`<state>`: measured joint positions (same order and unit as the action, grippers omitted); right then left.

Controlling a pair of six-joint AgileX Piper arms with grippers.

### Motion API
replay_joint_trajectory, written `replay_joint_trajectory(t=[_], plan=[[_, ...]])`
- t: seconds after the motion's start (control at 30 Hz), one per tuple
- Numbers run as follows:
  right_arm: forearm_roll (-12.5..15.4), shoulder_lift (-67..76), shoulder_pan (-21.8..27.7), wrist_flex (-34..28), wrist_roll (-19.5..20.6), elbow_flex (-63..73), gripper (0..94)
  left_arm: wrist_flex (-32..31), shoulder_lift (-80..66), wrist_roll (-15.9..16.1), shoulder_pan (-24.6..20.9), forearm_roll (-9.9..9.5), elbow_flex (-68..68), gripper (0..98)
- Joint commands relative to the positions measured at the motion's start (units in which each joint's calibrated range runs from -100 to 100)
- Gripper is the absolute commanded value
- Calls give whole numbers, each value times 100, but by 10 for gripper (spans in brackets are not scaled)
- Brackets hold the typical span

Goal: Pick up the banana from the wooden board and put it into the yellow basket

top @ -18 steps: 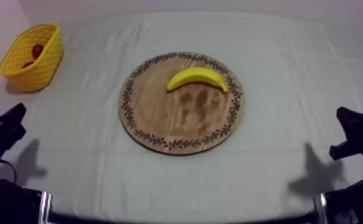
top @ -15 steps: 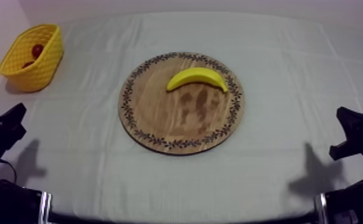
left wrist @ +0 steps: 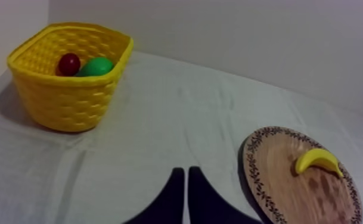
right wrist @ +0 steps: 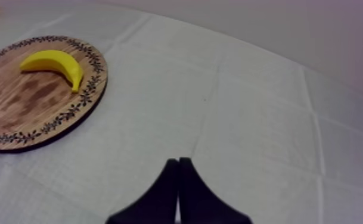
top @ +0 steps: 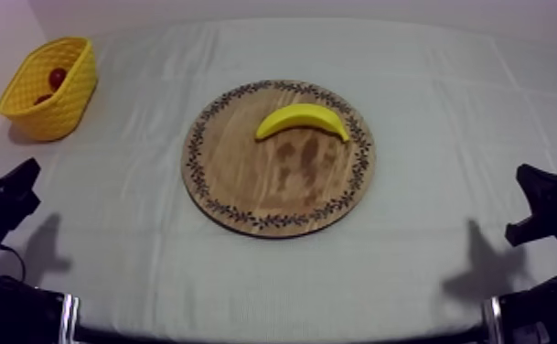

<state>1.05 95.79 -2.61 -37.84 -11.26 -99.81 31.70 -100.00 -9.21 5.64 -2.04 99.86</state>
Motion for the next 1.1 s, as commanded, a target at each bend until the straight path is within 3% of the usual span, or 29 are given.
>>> replay_joint_trajectory(t=[0.0,0.17,0.3,0.43,0.7,1.07], plan=[[0,-3,1,2,0,3,2,-1,0,0,-3,-4,3,1],[0,-3,1,2,0,3,2,-1,0,-31,-24,-4,3,2],[0,-3,1,2,0,3,2,30,34,-288,-68,-2,3,1],[0,-3,1,2,0,3,2,-154,263,-241,-82,29,-14,1],[0,-3,1,2,0,3,2,-56,1603,316,-21,322,-1264,0],[0,-3,1,2,-2,3,2,1621,4561,1047,29,504,-4918,0]])
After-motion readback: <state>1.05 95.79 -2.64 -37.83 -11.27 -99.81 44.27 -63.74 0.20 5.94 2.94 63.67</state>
